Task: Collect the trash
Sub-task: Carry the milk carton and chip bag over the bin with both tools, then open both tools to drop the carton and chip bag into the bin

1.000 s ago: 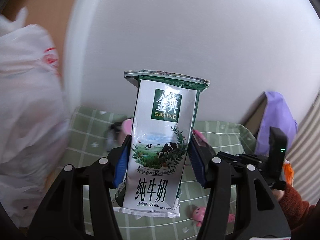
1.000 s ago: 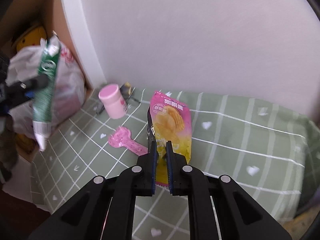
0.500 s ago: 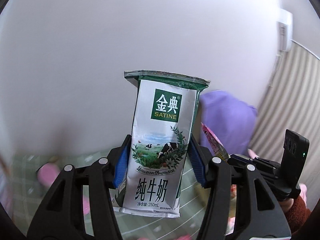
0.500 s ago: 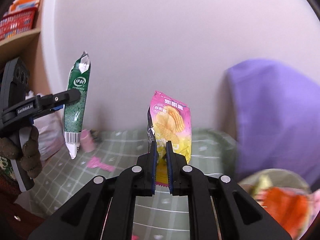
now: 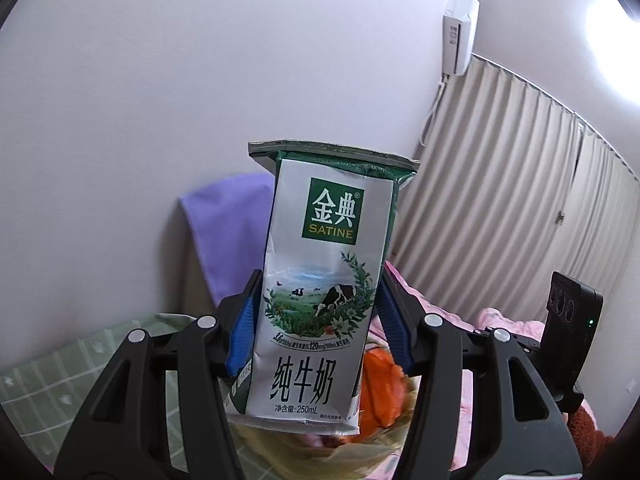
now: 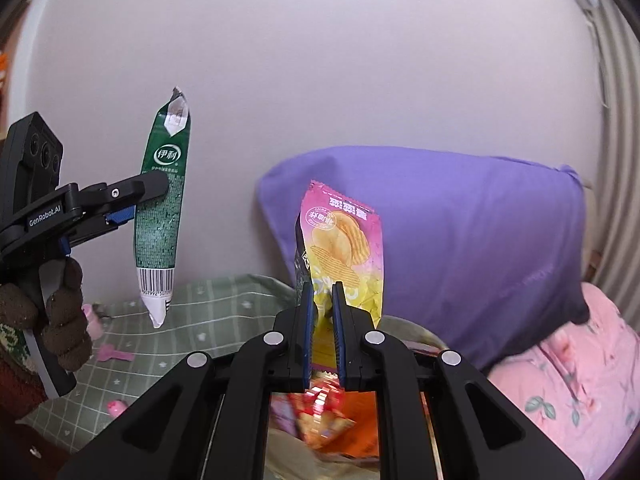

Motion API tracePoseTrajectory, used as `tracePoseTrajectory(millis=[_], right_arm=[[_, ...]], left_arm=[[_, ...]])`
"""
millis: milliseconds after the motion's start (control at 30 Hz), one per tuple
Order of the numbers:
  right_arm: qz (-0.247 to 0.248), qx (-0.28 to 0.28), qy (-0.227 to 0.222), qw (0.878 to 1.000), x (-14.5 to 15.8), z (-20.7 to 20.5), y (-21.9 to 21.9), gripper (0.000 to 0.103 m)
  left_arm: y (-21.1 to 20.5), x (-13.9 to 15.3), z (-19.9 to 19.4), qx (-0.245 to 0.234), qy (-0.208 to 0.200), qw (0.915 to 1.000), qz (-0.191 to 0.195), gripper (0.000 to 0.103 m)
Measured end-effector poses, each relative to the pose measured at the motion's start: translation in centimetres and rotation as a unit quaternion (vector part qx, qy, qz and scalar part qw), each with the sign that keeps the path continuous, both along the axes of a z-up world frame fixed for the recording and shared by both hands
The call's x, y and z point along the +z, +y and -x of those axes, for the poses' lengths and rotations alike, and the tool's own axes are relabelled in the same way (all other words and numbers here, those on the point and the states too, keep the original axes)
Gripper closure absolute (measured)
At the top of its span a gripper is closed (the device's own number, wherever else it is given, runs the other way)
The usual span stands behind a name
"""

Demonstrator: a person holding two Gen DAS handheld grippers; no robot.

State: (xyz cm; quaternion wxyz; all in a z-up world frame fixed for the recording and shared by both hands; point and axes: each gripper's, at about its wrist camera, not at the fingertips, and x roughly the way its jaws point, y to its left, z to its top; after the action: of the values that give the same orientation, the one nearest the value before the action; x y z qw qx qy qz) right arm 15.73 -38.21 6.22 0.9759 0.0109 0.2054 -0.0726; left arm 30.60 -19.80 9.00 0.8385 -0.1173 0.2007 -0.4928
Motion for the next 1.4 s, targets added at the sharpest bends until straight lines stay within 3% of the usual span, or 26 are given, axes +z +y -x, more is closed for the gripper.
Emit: tracePoseTrajectory(millis=[267,400,500,600,1033,1233,1333,1400], right_arm=[[-0.049,-0.051,0.023,0.997,-2.1,1.9,-5.7,0.092],[-0.094,-0.039,0.043,0.994,-4.3,1.4,-6.8,0.092],[-0.119,-0.023,0.082,0.989,-7.0,0.0,-7.3,0.092],[-0.131,-0.014,0.118,0.984,-9.5,-1.8,-7.2,0.092],[-0.120,-0.019,0.158,0.980,-12.2,-3.7,-8.3,0.092],[-0.113,-0.024,0.153,0.982,-11.8,-2.8,-7.4,0.092],[-0.109,-0.027,0.142,0.984,-11.3,-2.3,-7.2,0.091],[-0.101,-0.030,0.138,0.985,-11.1,-2.2,-6.8,0.085]], left_arm=[[-8.4,-3.4,-1.0,-0.080,0.050,0.9956,0.002,0.051],[-12.2,-7.4,-2.3,-0.091,0.071,0.9917,-0.057,0.051],[-13.8,-10.9,-3.4,-0.087,0.101,0.9845,-0.113,0.051],[-14.6,-12.5,-3.8,-0.085,0.103,0.9807,-0.143,0.055],[-15.7,-13.8,-2.6,-0.109,0.103,0.9720,-0.181,0.057],[-15.2,-13.7,-3.1,-0.115,0.131,0.9709,-0.164,0.056],[-14.4,-13.1,-3.3,-0.110,0.133,0.9722,-0.159,0.048],[-13.6,-12.2,-3.2,-0.100,0.122,0.9750,-0.156,0.042]])
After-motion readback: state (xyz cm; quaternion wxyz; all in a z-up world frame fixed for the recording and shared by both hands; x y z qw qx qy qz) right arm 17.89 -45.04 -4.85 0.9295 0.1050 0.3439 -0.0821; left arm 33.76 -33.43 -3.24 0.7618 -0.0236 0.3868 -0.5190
